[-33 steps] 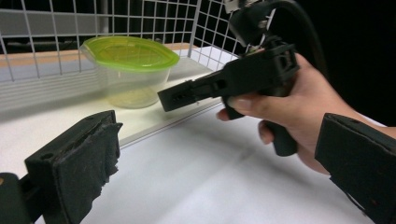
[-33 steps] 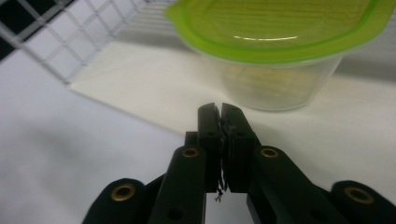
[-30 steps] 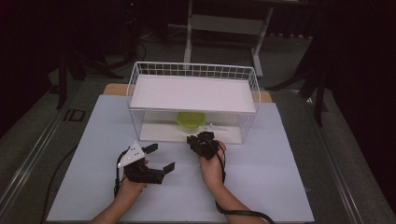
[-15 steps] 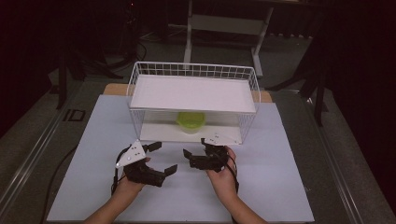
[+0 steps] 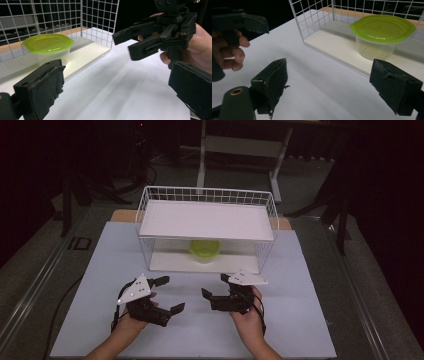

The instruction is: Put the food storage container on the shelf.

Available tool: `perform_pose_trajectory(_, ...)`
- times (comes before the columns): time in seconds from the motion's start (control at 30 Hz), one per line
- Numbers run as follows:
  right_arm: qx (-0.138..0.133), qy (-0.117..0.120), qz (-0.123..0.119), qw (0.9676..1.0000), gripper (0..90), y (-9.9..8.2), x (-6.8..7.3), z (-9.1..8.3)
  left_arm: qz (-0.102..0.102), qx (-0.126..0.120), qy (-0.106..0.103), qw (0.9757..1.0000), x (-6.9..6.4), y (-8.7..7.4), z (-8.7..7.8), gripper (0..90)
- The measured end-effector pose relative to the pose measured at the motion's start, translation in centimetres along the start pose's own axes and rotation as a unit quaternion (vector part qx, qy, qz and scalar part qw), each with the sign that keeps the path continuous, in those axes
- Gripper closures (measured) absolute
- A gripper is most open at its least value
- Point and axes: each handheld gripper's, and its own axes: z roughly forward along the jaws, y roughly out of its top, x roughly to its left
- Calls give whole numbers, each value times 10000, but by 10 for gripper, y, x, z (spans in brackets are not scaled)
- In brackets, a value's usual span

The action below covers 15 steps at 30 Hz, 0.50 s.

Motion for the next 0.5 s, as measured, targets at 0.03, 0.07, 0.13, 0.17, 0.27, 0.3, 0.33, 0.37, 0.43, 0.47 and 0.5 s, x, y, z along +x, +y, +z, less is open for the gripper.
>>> perform_pose_trajectory(0.03,-11,-6,-21,10000,148,-1,-1,-3,11,28,24,10000,0,-1,-2,9)
perform_pose_trajectory(0.07,-11,-4,-21,10000,148,-2,-1,-5,-1,32,25,10000,1,-2,-5,8)
perform_pose_trajectory(0.13,0,-25,-47,10000,148,-3,-2,-8,-17,41,90,9999,2,-5,-12,9)
perform_pose_trajectory(0.17,0,-25,-47,10000,148,-3,-2,-8,-17,41,90,9999,2,-5,-12,8)
perform_pose_trajectory(0.27,21,-119,-83,9999,148,-8,-6,-22,-60,37,167,9998,5,-9,-22,9)
perform_pose_trajectory(0.3,23,-147,-84,9999,148,-9,-7,-25,-80,35,173,9998,6,-10,-24,8)
perform_pose_trajectory(0.33,11,-170,-73,9998,148,-10,-7,-29,-80,35,173,9998,6,-10,-24,8)
perform_pose_trajectory(0.37,11,-170,-73,9998,148,-10,-7,-29,-80,49,213,9997,7,-12,-28,8)
perform_pose_trajectory(0.43,-5,-209,-23,9998,148,-15,-11,-39,-104,58,229,9997,7,-14,-34,9)
perform_pose_trajectory(0.47,3,-198,5,9998,148,-16,-12,-41,-98,68,233,9997,7,-15,-35,9)
perform_pose_trajectory(0.5,9,-227,10,9997,148,-17,-13,-44,-98,68,233,9997,7,-15,-35,9)
